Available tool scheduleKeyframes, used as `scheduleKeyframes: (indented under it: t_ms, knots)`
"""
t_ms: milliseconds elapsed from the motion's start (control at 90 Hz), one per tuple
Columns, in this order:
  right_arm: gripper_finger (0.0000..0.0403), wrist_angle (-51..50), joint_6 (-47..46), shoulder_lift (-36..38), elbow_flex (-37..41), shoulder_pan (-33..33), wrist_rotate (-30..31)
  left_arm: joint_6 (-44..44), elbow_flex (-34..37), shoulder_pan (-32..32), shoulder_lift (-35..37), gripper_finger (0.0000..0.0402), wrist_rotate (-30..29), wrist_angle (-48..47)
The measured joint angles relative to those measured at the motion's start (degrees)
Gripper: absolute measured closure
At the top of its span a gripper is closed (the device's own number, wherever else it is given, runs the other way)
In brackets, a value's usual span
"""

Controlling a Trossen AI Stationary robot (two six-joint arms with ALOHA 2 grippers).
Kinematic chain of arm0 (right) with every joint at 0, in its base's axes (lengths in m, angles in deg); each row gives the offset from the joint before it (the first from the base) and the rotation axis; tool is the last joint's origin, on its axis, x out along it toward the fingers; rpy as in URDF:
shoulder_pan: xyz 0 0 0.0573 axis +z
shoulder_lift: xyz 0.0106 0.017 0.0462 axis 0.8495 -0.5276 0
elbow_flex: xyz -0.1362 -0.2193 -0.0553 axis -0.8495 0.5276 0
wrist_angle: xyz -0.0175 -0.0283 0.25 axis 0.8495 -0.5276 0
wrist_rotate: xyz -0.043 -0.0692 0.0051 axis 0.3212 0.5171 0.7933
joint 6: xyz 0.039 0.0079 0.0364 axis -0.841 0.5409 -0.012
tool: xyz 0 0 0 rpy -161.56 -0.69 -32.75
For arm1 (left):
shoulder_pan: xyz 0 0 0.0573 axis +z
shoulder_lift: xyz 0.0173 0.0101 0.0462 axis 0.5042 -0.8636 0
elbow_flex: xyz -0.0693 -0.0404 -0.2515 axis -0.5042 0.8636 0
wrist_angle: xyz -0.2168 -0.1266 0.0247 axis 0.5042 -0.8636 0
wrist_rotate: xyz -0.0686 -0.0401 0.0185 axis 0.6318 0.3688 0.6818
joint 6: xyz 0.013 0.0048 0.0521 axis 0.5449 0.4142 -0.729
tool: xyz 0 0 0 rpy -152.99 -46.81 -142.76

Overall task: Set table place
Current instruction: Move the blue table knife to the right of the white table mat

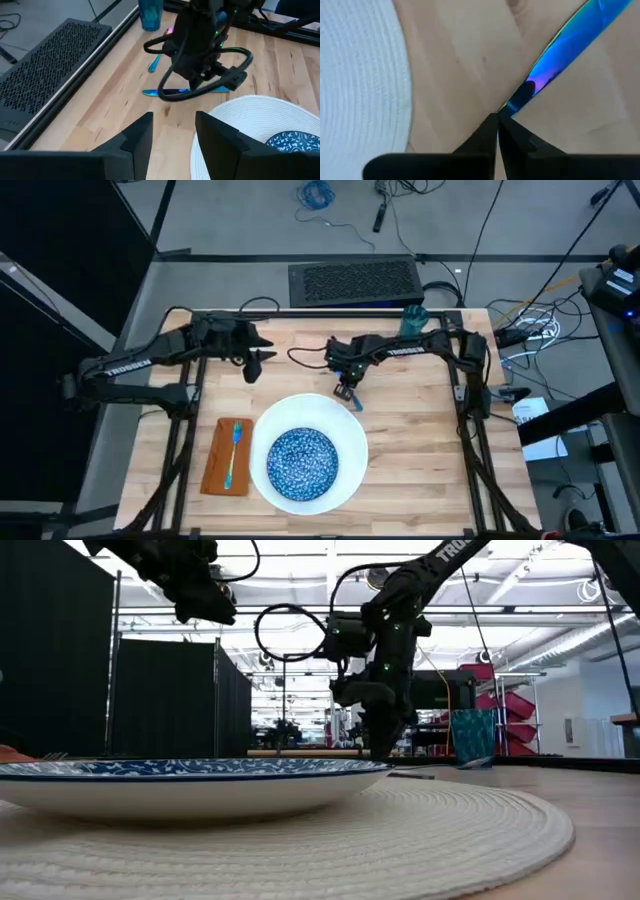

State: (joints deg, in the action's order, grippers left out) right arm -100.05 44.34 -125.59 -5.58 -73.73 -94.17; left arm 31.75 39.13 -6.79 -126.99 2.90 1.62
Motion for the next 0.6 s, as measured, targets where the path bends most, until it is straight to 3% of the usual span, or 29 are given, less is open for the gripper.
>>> scheduleKeyframes:
  t_ms: [600]
  knots:
    - [0.0403,-2.2,-0.9,-0.2,0.0,-0.1,-2.4,0.0,0.0,0.0,0.0,0.0268,1.4,0.0]
